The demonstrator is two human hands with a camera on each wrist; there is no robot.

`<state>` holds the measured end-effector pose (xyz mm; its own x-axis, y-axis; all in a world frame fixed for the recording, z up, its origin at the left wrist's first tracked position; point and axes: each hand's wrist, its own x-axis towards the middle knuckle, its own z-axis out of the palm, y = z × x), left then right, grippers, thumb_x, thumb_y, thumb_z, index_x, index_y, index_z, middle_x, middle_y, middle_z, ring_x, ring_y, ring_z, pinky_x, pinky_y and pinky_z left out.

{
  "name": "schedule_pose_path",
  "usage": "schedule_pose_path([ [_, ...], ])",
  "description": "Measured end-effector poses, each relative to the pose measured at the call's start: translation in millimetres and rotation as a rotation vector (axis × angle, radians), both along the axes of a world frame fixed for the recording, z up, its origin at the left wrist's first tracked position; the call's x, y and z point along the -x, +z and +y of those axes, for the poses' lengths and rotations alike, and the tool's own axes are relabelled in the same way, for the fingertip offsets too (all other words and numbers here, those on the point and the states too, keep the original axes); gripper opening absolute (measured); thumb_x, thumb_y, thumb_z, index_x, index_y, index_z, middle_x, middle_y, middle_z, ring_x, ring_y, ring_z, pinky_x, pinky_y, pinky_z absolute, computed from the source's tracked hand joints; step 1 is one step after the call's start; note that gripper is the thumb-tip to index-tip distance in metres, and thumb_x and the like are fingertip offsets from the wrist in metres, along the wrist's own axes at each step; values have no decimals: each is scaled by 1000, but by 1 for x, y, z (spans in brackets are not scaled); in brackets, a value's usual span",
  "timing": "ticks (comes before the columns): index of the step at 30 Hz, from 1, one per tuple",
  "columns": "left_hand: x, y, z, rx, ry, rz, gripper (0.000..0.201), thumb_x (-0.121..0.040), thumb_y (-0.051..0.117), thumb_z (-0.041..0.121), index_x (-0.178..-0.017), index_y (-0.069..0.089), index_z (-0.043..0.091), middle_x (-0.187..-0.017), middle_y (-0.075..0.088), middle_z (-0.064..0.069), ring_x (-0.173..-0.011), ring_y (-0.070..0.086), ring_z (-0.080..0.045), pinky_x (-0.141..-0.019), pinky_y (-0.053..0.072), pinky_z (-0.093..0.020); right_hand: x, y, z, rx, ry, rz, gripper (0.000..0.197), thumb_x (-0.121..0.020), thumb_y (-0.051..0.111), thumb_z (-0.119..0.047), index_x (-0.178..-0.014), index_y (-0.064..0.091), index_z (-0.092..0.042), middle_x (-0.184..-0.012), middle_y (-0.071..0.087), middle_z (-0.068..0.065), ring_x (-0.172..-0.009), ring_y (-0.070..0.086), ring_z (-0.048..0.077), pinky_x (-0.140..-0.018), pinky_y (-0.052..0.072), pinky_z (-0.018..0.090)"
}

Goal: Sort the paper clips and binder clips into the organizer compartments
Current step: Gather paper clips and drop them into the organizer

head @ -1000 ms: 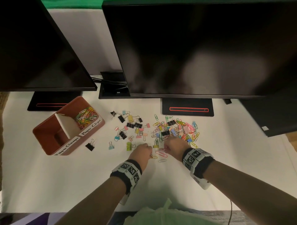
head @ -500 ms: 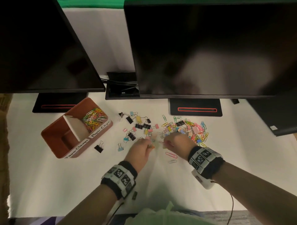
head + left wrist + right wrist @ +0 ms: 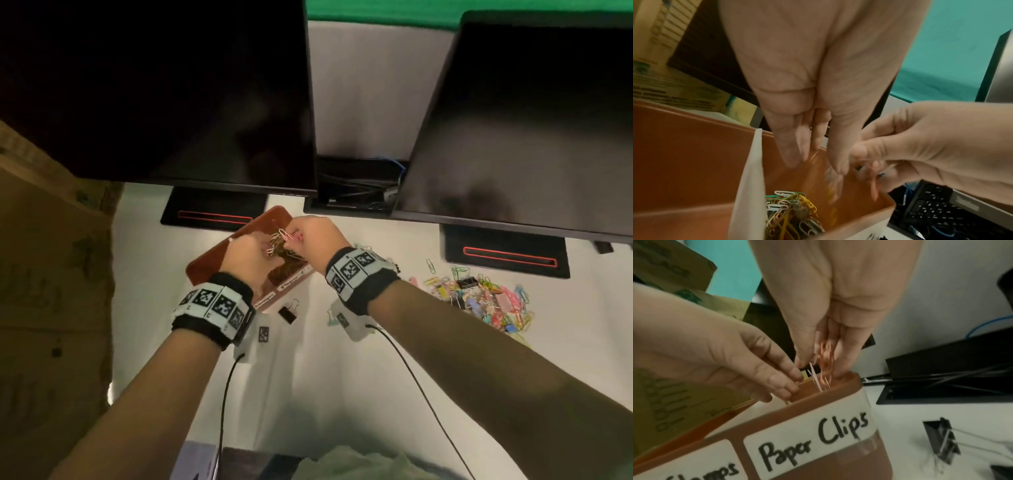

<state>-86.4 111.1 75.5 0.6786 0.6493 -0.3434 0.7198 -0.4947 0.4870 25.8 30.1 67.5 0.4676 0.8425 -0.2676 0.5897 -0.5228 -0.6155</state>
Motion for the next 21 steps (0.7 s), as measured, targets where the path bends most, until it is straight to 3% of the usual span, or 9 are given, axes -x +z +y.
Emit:
schedule_pose_path([
  [3, 4, 0, 4, -37, -52, -48, 33, -85, 61, 15, -117, 56, 10, -115, 64, -7, -106, 60, -22, -95, 47, -35, -1, -7, -5, -75, -29, 73, 42, -85, 64, -29, -124, 54, -17, -120, 60, 5, -108, 57, 19, -97, 47, 35],
  [8, 9, -6, -17, 14, -99, -227, 27, -87, 60, 14, -114, 60, 15, -114, 62, 0, -105, 59, -10, -93, 49, -28, -21, -10, -76, -188, -30, 24, 16, -90, 56, -27, -103, 64, -21, -98, 60, -7, -85, 57, 7, -82, 48, 23],
  [11, 0, -15, -49, 107, -212, -279, 22, -87, 61, 16, -108, 62, 15, -106, 63, 4, -96, 61, -9, -84, 50, -23, -39, -22, -143, -21, -48, -20, 15, -90, 57, -30, -100, 65, -23, -92, 59, -12, -74, 55, 7, -76, 51, 26],
  [15, -22, -35, -107, 228, -366, -259, 20, -86, 60, 13, -106, 62, 15, -104, 63, 0, -85, 62, -10, -72, 55, -25, -56, -44, -230, 217, -49, -42, 23, -86, 62, -34, -106, 63, -24, -98, 63, -6, -78, 54, 7, -81, 52, 30],
  [19, -46, -63, -168, 287, -516, -168, 22, -87, 59, 16, -108, 61, 17, -107, 61, -2, -87, 60, -9, -73, 46, -15, -55, -56, -292, 338, -45, 40, 37, -81, 68, -37, -113, 57, -23, -109, 60, -6, -83, 51, 6, -78, 46, 21],
  [21, -57, -74, -191, 276, -555, -120, 25, -87, 58, 17, -112, 59, 17, -111, 60, -2, -89, 58, -10, -75, 45, -17, -51, -64, -309, 348, 2, 67, 44, -79, 69, -40, -117, 55, -23, -114, 57, -5, -85, 48, 6, -78, 47, 24],
])
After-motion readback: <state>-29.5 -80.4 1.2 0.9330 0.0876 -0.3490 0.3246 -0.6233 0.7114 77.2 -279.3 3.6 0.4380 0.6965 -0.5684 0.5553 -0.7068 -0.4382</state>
